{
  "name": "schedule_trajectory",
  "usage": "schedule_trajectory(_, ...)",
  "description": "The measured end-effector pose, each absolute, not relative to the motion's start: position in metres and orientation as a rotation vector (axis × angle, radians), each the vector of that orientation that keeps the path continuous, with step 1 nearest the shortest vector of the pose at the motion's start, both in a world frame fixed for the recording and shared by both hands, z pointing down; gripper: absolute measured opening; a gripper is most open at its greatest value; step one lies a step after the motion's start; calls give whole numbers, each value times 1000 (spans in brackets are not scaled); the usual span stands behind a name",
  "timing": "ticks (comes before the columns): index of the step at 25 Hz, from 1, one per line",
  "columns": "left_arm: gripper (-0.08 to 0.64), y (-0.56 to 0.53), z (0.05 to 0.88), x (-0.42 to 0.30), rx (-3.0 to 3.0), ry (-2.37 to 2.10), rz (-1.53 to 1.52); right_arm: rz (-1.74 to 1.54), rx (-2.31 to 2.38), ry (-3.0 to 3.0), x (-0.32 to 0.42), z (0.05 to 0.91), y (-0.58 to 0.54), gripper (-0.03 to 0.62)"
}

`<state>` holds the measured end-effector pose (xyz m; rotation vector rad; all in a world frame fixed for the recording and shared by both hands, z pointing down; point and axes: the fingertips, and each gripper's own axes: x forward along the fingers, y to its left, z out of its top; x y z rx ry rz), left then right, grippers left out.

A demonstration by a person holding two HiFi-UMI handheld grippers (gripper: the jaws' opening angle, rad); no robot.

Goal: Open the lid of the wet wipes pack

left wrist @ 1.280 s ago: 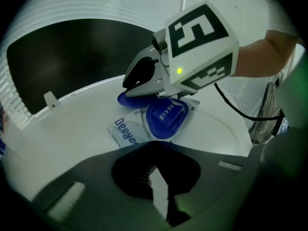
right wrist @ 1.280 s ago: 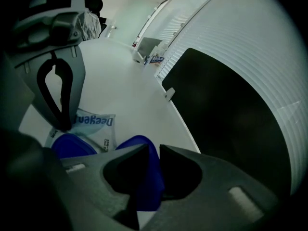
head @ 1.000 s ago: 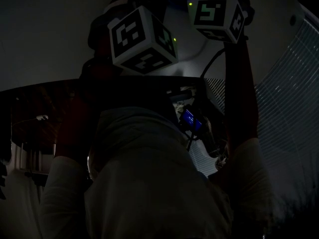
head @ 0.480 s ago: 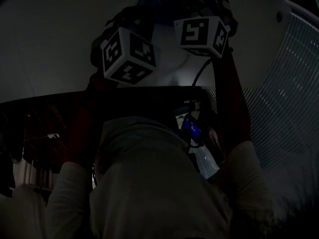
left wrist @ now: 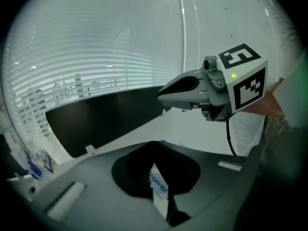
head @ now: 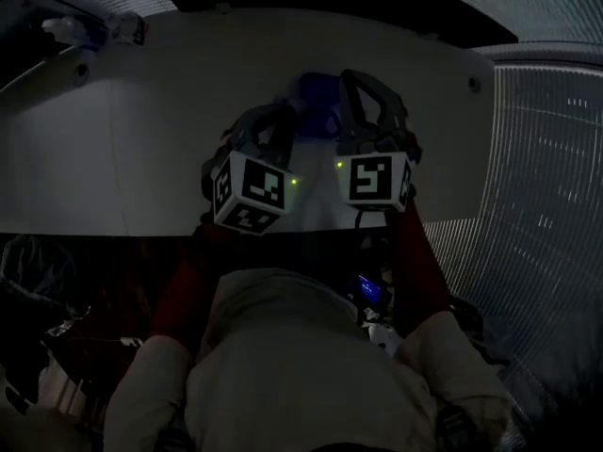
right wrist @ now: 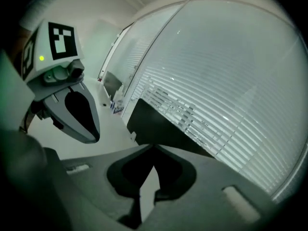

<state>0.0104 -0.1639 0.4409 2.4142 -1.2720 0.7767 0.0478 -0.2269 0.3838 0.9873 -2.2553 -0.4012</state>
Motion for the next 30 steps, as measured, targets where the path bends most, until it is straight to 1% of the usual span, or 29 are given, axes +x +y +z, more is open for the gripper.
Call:
schedule_trajectory(5, 0, -158, 379, 2, 2446, -1340, 679, -477, 1056, -2296, 53, 310, -212, 2)
schedule_trajectory(13, 0, -147, 284, -2, 2530, -1445, 544, -389, 1265, -2455, 73, 229, -190, 2)
schedule_trajectory(20, 0, -116, 205, -7, 2593, -1566, 349, -382, 1310, -2607, 77, 158, -139, 2)
schedule_trajectory(23, 0, -101, 184, -7, 2612, -1588, 297, -368, 1299, -2674, 73, 134, -116, 2)
schedule_trajectory(30, 0, -61, 173, -4, 2620, -1610, 195, -300, 1247, -2810, 63, 125, -71, 2)
